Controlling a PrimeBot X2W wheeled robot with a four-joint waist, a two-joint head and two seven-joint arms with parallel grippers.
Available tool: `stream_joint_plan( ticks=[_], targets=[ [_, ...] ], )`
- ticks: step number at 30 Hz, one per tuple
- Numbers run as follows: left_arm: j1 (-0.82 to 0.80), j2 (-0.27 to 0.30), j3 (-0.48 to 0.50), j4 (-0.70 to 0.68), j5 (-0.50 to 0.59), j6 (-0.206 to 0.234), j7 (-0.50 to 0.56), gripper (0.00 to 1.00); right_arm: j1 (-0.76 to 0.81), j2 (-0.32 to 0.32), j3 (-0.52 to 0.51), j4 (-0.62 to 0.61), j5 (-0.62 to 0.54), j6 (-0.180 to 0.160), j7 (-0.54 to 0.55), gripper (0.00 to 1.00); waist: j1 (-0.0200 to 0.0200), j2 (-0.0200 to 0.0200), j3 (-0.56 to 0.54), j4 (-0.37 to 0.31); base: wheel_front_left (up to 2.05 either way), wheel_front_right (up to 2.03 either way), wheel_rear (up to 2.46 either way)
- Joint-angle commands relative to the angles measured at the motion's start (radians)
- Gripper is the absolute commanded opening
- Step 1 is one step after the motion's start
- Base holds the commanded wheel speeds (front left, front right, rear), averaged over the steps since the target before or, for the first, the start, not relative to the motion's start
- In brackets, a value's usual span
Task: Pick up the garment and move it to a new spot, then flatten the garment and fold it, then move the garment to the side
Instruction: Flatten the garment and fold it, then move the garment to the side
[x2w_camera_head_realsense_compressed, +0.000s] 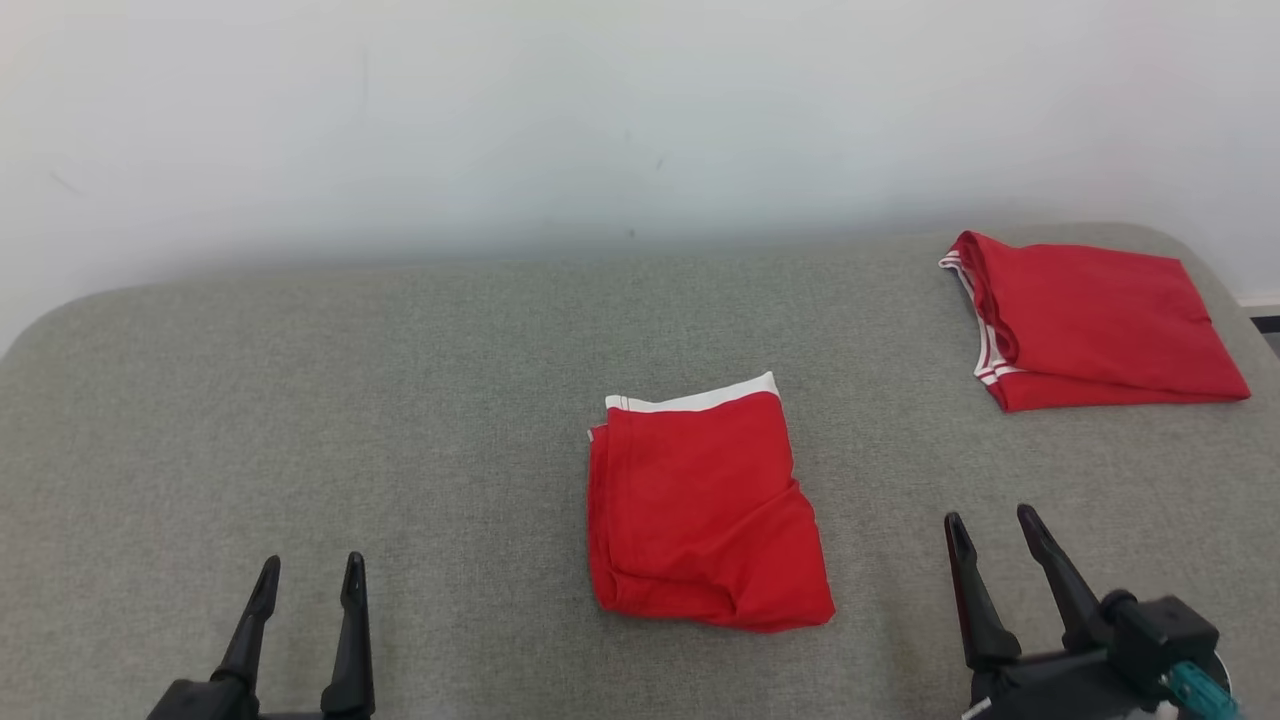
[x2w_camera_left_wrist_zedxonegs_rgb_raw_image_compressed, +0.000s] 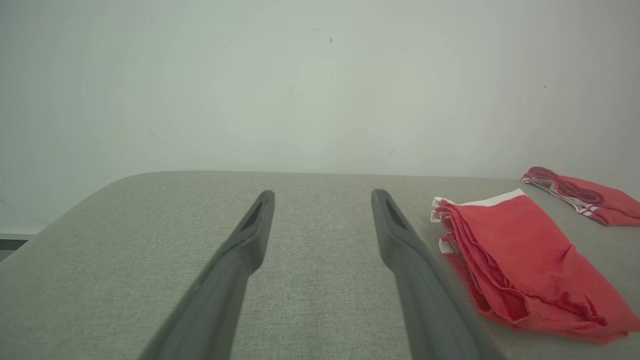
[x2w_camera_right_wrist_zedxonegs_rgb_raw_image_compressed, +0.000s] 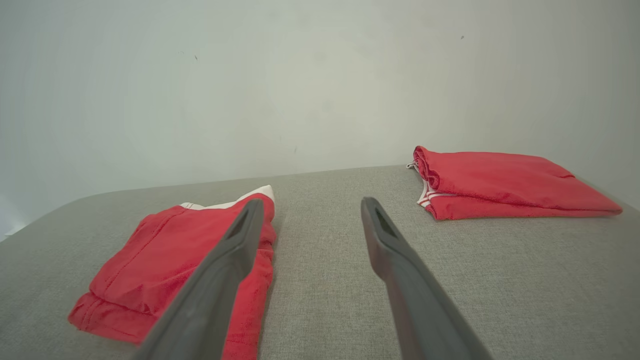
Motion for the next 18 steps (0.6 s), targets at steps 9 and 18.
stream_joint_plan(
  ticks=[9,18],
  targets=[
    [0.064,0.003,0.038,-0.029,0.036,0.011,-0.003,1.00,0.119,0.018,-0.039,-0.095,-0.034,-0.003,0.004,1.00,0.0001,0.0000,-0.020,-0.013,0.00,0.00,0.00],
    [0.089,0.008,0.062,-0.045,0.037,0.014,-0.003,1.00,0.161,0.038,-0.054,-0.140,-0.039,-0.003,0.017,1.00,0.0001,0.0000,-0.024,-0.003,0.00,0.00,0.00]
  ],
)
